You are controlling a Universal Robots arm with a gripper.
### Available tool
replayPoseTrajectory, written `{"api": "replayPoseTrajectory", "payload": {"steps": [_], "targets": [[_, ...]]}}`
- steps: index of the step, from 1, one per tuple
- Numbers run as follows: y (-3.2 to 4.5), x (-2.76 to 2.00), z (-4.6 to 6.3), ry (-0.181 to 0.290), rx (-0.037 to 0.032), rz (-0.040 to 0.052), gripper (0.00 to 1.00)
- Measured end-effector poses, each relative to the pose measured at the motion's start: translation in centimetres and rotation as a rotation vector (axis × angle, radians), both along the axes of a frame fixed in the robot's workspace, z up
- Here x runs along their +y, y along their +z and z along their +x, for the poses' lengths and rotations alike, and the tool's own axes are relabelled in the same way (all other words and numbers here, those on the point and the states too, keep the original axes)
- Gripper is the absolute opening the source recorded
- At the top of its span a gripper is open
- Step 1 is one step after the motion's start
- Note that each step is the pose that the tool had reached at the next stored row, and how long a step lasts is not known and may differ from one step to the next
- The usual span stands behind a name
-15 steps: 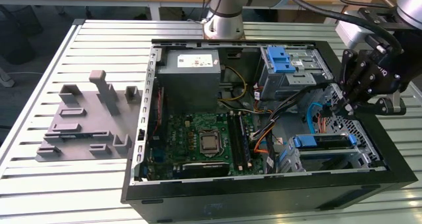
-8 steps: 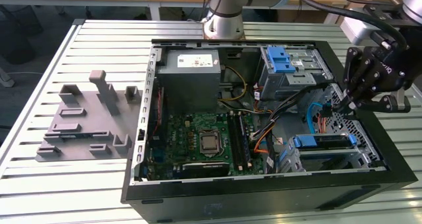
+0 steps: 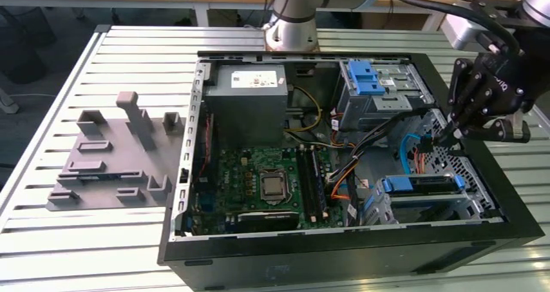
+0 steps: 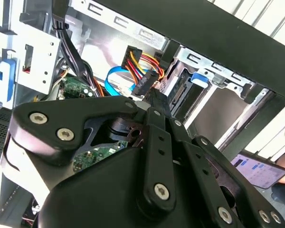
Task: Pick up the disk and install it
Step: 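Insert the first disk wire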
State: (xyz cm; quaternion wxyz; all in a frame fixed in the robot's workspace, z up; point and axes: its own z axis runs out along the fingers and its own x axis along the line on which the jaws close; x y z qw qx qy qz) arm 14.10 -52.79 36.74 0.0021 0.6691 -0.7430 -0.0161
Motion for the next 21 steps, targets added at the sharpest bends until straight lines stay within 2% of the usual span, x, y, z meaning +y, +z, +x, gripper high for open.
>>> {"api": "replayPoseTrajectory", "payload": {"steps": [2,5,8,10,11,13,14,15,19,21], "targets": [[0.0,0.14,0.0,-0.004,0.0,-0.0103,0.11],[-0.11,0.39,0.2,-0.01,0.0001,-0.0188,0.11],[-0.14,0.46,0.3,-0.016,0.0014,-0.0217,0.11],[-0.14,0.68,0.3,-0.019,0.0017,-0.0243,0.11],[-0.13,0.83,0.3,-0.02,0.0019,-0.0266,0.17],[-0.13,1.09,0.4,-0.021,0.0021,-0.033,0.18],[-0.14,1.2,0.4,-0.023,0.0022,-0.0369,0.18],[-0.14,1.3,0.4,-0.024,0.0023,-0.0419,0.25],[-0.19,1.62,0.4,-0.027,0.0051,-0.0725,0.25],[-0.23,1.97,0.4,-0.027,0.0089,-0.0806,0.25]]}}
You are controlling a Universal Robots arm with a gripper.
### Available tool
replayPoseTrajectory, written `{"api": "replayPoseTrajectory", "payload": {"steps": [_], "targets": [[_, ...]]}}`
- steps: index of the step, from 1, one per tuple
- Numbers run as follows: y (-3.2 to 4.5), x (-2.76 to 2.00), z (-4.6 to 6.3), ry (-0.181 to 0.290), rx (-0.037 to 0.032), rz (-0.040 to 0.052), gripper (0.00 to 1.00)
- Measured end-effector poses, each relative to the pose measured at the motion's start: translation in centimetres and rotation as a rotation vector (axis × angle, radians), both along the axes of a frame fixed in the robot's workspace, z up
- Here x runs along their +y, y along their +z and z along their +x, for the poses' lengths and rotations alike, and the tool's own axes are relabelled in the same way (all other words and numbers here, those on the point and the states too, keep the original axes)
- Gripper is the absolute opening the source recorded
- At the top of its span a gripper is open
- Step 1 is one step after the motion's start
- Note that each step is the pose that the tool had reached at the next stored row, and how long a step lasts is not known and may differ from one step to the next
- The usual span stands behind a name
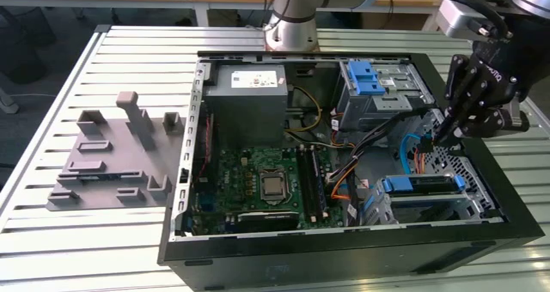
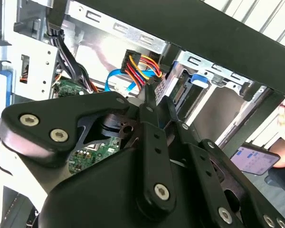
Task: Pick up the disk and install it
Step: 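Insert the first disk wire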
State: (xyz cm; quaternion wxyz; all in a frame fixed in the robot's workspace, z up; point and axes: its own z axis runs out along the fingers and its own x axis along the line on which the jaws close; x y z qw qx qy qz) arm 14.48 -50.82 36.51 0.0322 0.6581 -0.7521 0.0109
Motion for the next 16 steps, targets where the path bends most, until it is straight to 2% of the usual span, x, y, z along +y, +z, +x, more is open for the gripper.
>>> {"api": "replayPoseTrajectory", "payload": {"steps": [6,8,9,13,14,16], "targets": [[-0.35,0.98,0.1,-0.005,0.0295,-0.0018,0.25],[-0.48,1.13,0.4,-0.007,0.0318,-0.0045,0.25],[-0.49,1.23,0.5,-0.008,0.0318,-0.0099,0.25],[-0.56,1.56,0.5,-0.014,0.0308,-0.0504,0.25],[-0.63,1.61,0.6,-0.015,0.0307,-0.0562,0.25],[-0.83,1.71,0.6,-0.017,0.0307,-0.0595,0.25]]}}
